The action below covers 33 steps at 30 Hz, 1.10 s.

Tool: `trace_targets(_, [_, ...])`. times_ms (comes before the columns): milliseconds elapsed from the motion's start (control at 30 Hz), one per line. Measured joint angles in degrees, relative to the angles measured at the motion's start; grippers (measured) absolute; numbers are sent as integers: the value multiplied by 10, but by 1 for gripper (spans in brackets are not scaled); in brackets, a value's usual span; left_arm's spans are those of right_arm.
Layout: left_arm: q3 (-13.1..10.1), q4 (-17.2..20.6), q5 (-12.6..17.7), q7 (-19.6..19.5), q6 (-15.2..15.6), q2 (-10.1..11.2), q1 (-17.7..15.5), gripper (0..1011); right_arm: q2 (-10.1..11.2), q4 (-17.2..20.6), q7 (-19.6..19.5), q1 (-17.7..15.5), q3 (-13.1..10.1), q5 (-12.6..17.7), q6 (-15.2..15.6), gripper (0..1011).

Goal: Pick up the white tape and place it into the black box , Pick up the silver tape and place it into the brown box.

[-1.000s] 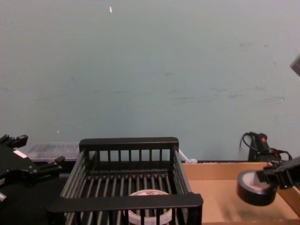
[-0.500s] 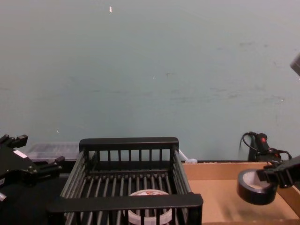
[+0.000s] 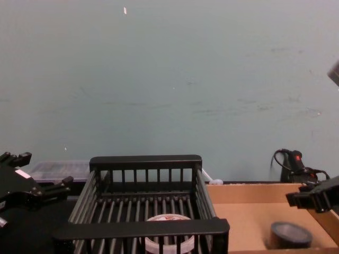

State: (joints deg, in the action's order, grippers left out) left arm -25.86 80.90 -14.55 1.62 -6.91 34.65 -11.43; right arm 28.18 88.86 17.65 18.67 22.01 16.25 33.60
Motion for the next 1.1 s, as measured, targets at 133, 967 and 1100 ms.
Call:
trace_targets(133, [0,0,0,0,0,0,0,1001,0,0,0,0,0,0,0,425])
trace_targets(967, [0,0,0,0,0,0,0,1001,2,5,5,-4,-2,-5,-7,1002])
trace_targets(1100, [0,0,0,0,0,0,0,1001,1,18,-3,-17,-11,-16,-27,1002])
